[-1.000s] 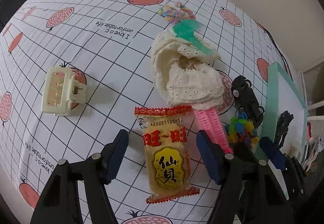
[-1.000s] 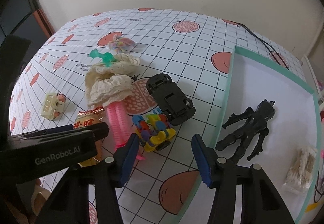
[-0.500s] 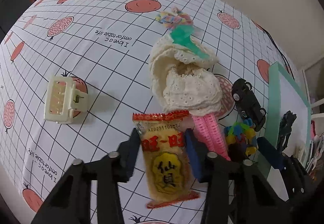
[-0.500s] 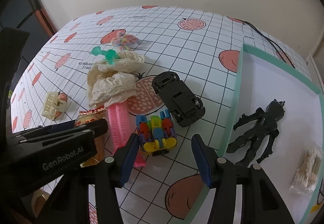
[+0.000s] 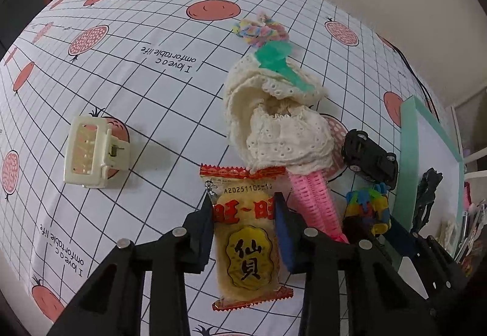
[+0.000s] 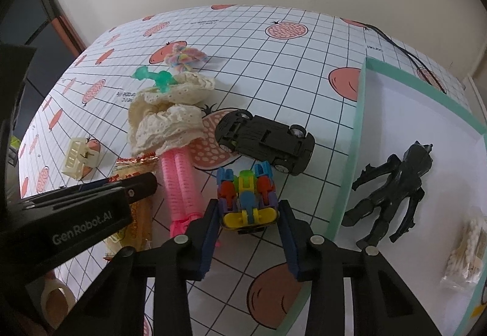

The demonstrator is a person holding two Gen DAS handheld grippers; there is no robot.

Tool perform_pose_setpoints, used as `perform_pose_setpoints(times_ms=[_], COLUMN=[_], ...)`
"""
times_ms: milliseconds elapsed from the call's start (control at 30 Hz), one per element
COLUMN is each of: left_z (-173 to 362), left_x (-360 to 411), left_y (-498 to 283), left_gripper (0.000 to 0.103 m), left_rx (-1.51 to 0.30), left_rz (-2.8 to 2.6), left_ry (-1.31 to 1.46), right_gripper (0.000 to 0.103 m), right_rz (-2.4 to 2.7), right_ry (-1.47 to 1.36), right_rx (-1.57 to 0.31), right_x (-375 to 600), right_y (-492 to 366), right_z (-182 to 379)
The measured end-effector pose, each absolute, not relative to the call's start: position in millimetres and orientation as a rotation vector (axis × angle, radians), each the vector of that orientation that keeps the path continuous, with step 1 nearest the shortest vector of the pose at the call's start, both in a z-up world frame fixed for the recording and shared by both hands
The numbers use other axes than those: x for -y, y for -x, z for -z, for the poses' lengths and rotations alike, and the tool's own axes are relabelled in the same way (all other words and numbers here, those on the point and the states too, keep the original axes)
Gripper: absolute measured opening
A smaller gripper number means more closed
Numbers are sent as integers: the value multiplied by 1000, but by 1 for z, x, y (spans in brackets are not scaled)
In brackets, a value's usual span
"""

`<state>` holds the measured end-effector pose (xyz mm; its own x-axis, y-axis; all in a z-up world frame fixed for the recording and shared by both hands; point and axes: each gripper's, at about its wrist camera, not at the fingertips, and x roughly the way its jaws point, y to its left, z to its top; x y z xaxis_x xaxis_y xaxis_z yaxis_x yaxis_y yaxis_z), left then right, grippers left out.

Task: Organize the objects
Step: 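Grasp the yellow cracker packet with left gripper while right grasps block toy, then carry the cracker packet and block toy with both grippers into the box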

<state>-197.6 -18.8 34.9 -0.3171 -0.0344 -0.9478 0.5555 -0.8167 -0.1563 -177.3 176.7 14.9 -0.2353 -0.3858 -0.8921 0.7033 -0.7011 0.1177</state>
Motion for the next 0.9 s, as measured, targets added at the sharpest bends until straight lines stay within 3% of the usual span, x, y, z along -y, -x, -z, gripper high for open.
perform_pose_setpoints(times_ms=[467,900], left_z=[-37,-72], left_x=[23,29], left_y=[201,190], left_gripper=[37,37], left_rx=[-710,-731], left_rz=[2186,2246], left_ry=[-1563,-1484], right_gripper=[40,40], right_rz=[2016,2057], right_ry=[-1277,-1204], right_rx=[-375,-355], right_x=[-181,-186], right_y=[180,176], right_z=[-30,-62])
